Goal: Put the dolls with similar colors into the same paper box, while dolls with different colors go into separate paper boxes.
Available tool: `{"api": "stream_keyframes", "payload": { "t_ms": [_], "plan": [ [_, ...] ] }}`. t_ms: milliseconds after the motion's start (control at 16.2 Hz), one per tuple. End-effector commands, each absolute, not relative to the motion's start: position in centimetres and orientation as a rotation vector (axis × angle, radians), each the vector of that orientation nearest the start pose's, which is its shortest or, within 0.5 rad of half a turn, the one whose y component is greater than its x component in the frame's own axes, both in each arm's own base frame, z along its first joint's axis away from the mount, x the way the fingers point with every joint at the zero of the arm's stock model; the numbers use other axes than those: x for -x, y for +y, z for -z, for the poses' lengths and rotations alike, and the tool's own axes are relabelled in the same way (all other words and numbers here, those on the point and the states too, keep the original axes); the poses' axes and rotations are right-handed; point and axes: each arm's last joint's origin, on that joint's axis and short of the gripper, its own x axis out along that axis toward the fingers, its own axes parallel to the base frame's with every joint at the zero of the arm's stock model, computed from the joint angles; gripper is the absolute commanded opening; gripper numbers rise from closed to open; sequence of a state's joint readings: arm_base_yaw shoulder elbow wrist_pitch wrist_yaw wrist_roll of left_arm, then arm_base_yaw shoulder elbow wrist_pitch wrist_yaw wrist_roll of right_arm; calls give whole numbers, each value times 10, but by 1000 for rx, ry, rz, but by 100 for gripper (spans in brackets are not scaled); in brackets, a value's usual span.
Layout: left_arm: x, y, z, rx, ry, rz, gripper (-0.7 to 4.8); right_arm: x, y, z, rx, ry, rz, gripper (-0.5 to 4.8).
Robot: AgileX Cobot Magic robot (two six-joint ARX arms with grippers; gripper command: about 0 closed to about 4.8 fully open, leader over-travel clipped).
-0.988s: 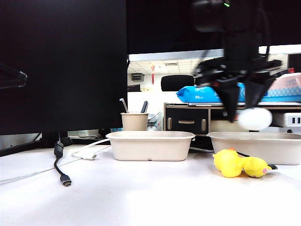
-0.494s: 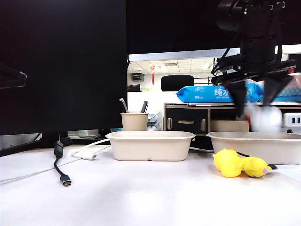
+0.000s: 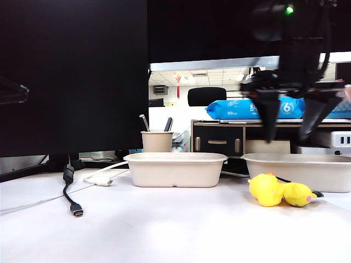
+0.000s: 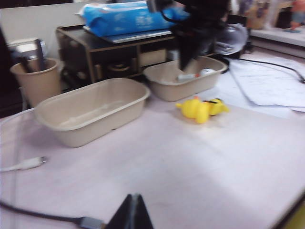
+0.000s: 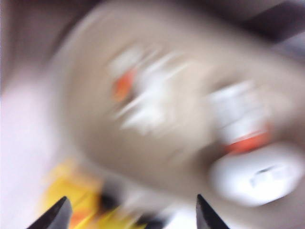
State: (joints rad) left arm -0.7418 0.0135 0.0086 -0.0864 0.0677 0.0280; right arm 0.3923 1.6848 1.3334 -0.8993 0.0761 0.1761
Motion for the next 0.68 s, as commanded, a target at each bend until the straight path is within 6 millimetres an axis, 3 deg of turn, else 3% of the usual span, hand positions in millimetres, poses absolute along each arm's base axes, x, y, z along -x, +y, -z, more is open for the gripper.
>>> {"api": "stream_keyframes", "payload": {
  "t_ms": [62, 247, 679],
  "plan": [
    [-71, -67, -158, -53, 69, 804, -5, -292, 144, -247, 189, 1277, -229, 338],
    [-73, -69, -154, -70, 118, 804, -5, -281, 162, -246, 241, 1282, -277, 338],
    [-77, -73, -144, -110, 235, 803, -5, -287, 170, -222, 269, 1364, -278, 338]
  ]
}}
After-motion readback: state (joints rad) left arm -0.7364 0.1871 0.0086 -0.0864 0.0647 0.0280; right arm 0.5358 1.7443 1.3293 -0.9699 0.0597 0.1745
